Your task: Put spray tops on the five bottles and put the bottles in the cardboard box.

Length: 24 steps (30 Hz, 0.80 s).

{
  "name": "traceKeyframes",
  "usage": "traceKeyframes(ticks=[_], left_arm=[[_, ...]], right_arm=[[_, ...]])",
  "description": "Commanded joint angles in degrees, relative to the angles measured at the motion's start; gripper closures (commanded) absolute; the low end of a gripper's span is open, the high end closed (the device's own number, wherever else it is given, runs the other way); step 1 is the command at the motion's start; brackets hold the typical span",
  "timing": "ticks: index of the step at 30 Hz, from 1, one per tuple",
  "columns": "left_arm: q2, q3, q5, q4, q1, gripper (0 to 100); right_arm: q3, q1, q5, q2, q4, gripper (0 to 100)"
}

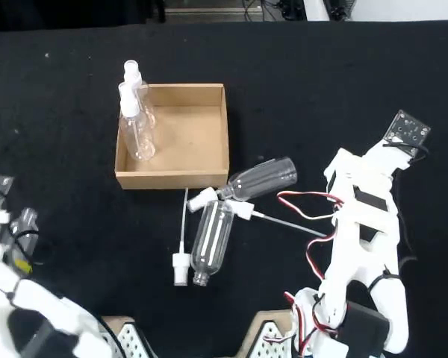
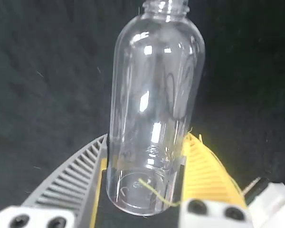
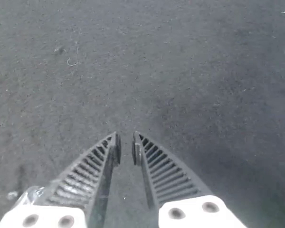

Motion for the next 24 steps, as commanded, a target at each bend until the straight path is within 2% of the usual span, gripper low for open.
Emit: traceKeyframes(ticks=[1,4,9,11,15,21,24], left_arm=[[8.44,-6.02,0.18,-0.97,-5.41,81],[13.45,-10.07,-0.26,-0.88,-6.46,80],[20.66,-15.96,-0.35,-0.88,-6.2,68],[22.42,-17.98,-0.44,-0.79,-5.85,67],[23.47,-22.46,-0.35,-0.79,-2.68,69],[24.09,-27.38,-0.53,-1.23,6.02,69],[24.09,-27.91,-3.25,-1.32,9.1,69]], right_arm=[[-3.12,0.79,0.0,-0.13,-1.67,95.9],[-3.12,0.79,0.0,-0.13,-1.67,95.9],[-3.12,0.79,0.0,-0.13,-1.41,95.9],[-3.12,0.79,0.0,-0.13,-1.41,95.9],[-3.12,0.79,0.0,-0.13,-1.41,95.9],[-2.95,0.79,0.0,-0.13,-1.23,95.9],[-2.42,0.79,0.0,-0.13,-1.32,95.9]])
